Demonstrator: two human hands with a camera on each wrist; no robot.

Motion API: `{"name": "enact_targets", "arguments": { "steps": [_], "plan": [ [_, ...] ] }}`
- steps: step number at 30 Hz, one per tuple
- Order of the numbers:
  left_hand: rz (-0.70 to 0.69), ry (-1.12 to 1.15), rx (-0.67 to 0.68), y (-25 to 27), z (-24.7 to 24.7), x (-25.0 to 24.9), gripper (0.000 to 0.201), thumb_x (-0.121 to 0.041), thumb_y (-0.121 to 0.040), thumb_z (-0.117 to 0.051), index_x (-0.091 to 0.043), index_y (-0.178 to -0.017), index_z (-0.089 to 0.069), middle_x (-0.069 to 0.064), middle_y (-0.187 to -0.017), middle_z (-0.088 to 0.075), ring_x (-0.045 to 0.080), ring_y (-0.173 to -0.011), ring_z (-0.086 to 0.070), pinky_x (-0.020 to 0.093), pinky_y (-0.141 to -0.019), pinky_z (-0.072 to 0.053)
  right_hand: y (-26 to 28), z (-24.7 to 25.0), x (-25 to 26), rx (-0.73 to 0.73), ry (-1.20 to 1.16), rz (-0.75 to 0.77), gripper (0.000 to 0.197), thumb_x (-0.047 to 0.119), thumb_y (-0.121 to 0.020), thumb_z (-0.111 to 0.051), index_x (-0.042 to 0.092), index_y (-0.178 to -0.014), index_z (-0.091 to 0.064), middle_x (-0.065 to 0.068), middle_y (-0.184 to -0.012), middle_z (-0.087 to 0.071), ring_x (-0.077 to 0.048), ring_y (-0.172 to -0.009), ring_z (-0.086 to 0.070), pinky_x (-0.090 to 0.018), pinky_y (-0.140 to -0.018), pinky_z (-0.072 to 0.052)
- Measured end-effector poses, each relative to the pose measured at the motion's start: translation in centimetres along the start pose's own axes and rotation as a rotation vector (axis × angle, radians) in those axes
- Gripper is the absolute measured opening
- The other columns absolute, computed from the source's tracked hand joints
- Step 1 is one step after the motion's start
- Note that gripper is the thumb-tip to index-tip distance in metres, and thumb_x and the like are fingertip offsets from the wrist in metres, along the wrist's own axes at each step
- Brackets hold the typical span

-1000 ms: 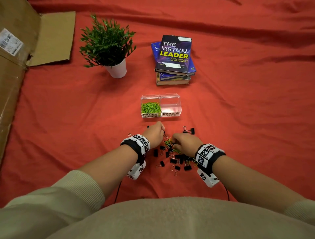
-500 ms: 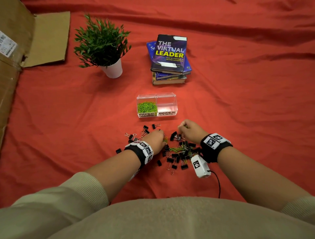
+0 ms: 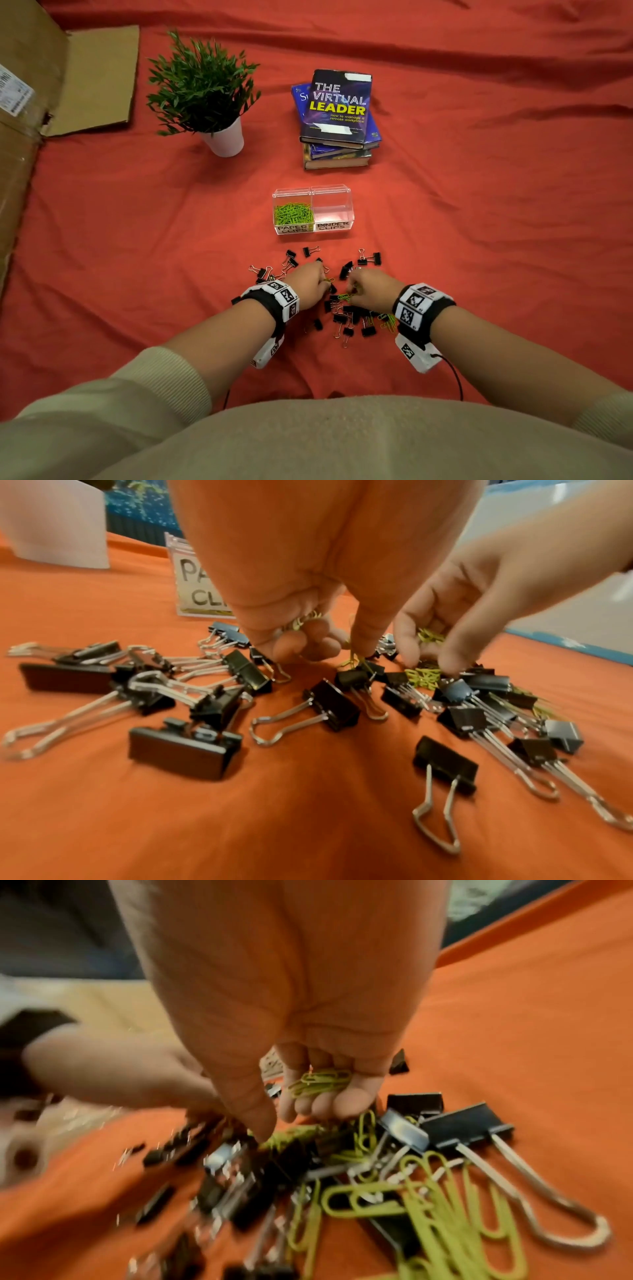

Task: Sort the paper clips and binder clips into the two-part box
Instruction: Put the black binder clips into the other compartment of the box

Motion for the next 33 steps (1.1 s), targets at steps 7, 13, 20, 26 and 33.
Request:
{"name": "enact_targets", "arguments": {
  "steps": [7,13,20,26,33],
  "plan": [
    [0.039,0.234,-0.187,0.1,3.8,0.7,0.011,-0.017,-0.093,-0.052,-0.014,-0.086,-0.044,-0.003,-0.071,-0.048,0.019,-0.066,-0.045,0.029,-0.055,-0.033,-0.6,-1.3,0.6,-0.069,0.234,0.089,0.021,0.013,-0.089,-0.052,0.007,-0.108,-0.054,-0.011,-0.112,-0.054,-0.028,-0.104,-0.053,-0.037,-0.087,-0.047],
    [0.074,0.291,-0.357,-1.3,9.8,1.3,0.011,-0.015,-0.093,-0.052,-0.012,-0.085,-0.044,0.001,-0.072,-0.051,0.016,-0.06,-0.044,0.028,-0.053,-0.038,-0.5,-0.6,0.6,-0.061,0.07,0.064,0.016,0.021,-0.094,-0.05,0.007,-0.101,-0.056,-0.007,-0.108,-0.05,-0.019,-0.088,-0.052,-0.029,-0.077,-0.044],
    [0.086,0.054,-0.335,-3.8,12.9,2.1,0.004,-0.011,-0.09,-0.056,-0.011,-0.093,-0.055,0.011,-0.096,-0.061,0.026,-0.084,-0.056,0.032,-0.073,-0.046,-0.7,3.5,0.7,0.028,-0.513,-0.101,0.015,0.03,-0.093,-0.054,0.017,-0.089,-0.06,0.0,-0.08,-0.063,-0.01,-0.058,-0.049,-0.026,-0.054,-0.044],
    [-0.007,-0.046,-0.393,-3.0,12.3,1.6,0.03,-0.016,-0.09,-0.056,-0.017,-0.12,-0.056,0.004,-0.123,-0.06,0.024,-0.116,-0.054,0.039,-0.097,-0.048,-2.7,8.4,3.0,-0.006,-0.731,-0.063,0.015,0.018,-0.095,-0.05,0.011,-0.084,-0.058,0.001,-0.074,-0.057,-0.007,-0.055,-0.045,-0.02,-0.052,-0.039],
    [-0.186,-0.093,-0.241,-0.5,3.8,0.0,0.013,-0.013,-0.087,-0.052,-0.012,-0.097,-0.061,0.008,-0.104,-0.056,0.027,-0.101,-0.055,0.04,-0.083,-0.049,-8.7,12.3,7.0,-0.186,-0.297,0.021,0.02,0.02,-0.093,-0.051,0.007,-0.08,-0.058,-0.015,-0.074,-0.058,-0.022,-0.064,-0.049,-0.028,-0.054,-0.039]
  ]
}}
Point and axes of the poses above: each hand's wrist, its own y-axis away from the middle knuckle, its own z-axis out of the back of the hand, x = y × z, the point moved 6 cm from there along -y, towards the middle knuckle
